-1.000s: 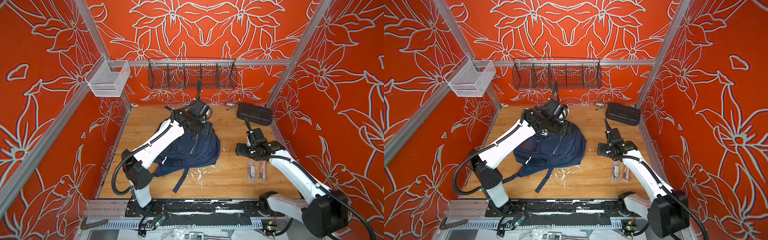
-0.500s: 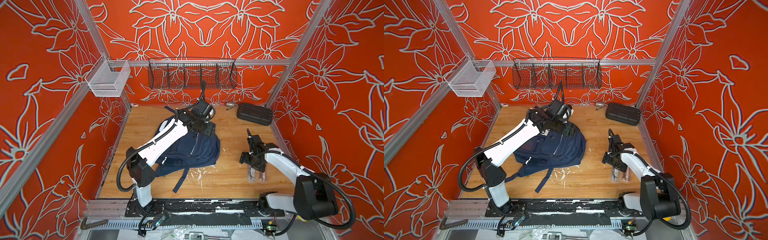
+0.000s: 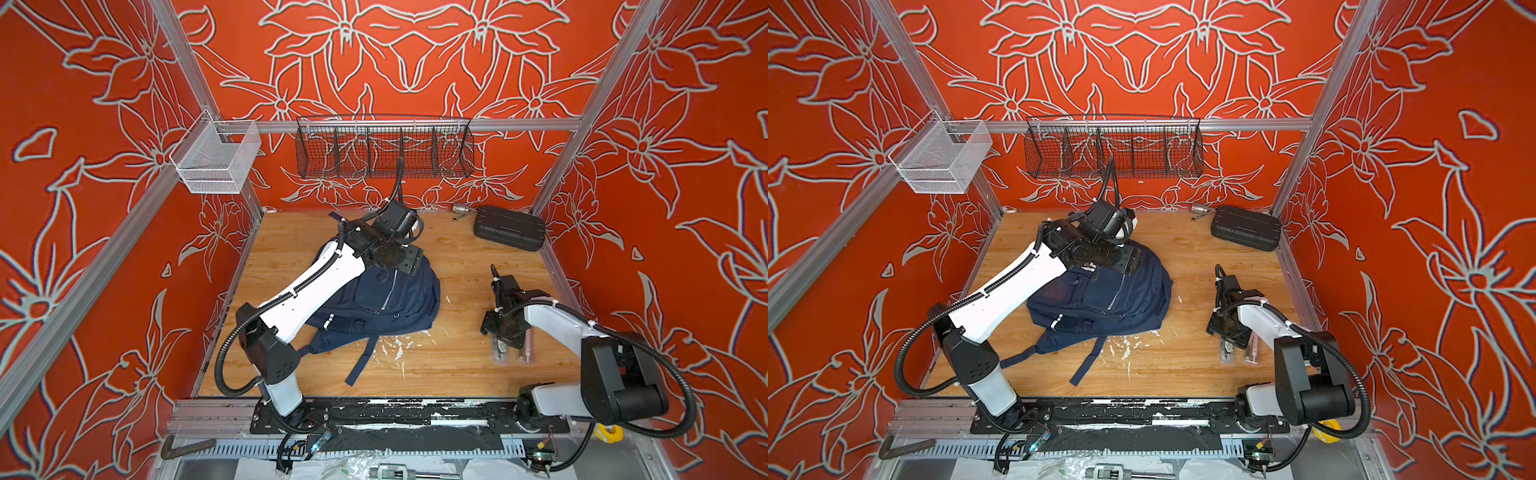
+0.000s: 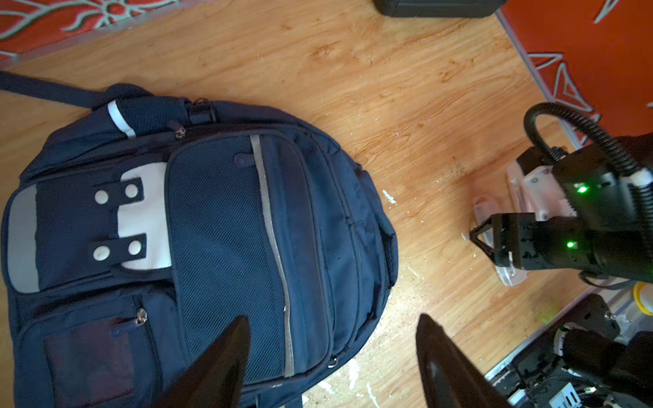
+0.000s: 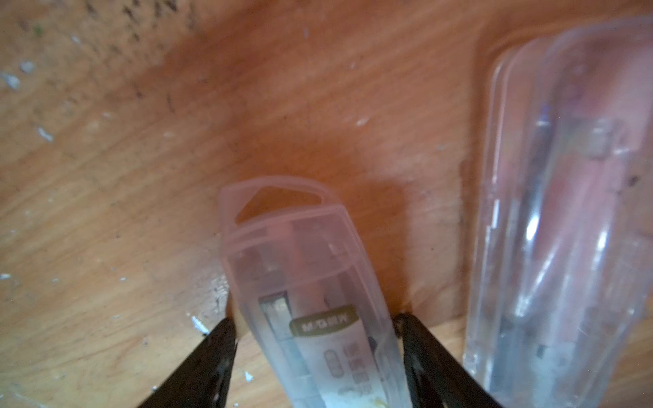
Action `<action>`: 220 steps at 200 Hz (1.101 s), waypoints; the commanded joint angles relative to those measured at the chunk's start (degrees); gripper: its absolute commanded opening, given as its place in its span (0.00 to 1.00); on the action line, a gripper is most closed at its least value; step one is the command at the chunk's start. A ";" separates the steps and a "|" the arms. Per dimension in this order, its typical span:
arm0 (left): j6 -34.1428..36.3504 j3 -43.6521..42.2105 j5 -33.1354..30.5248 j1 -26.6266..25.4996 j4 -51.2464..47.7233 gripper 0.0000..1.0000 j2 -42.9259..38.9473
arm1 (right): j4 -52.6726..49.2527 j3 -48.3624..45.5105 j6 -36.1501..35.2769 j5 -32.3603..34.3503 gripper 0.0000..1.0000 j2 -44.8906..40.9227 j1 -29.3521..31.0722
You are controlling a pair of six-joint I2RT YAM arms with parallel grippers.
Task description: Pack the student bag
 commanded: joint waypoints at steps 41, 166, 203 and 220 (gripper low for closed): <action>-0.96 -10.26 -0.68 -0.17 -6.00 0.69 -2.60 | 2.33 0.03 0.18 -6.18 0.52 0.02 0.55; -7.15 -9.93 -9.23 -4.11 -3.36 0.72 8.92 | -0.19 7.00 2.29 -8.69 0.37 -9.05 2.31; -8.85 -6.29 -11.60 -4.09 -6.04 0.53 13.26 | 0.02 7.73 2.29 -9.16 0.34 -9.01 2.65; -10.21 -5.42 -13.27 -4.14 -7.65 0.26 12.41 | 0.01 8.38 2.20 -9.48 0.33 -9.23 2.84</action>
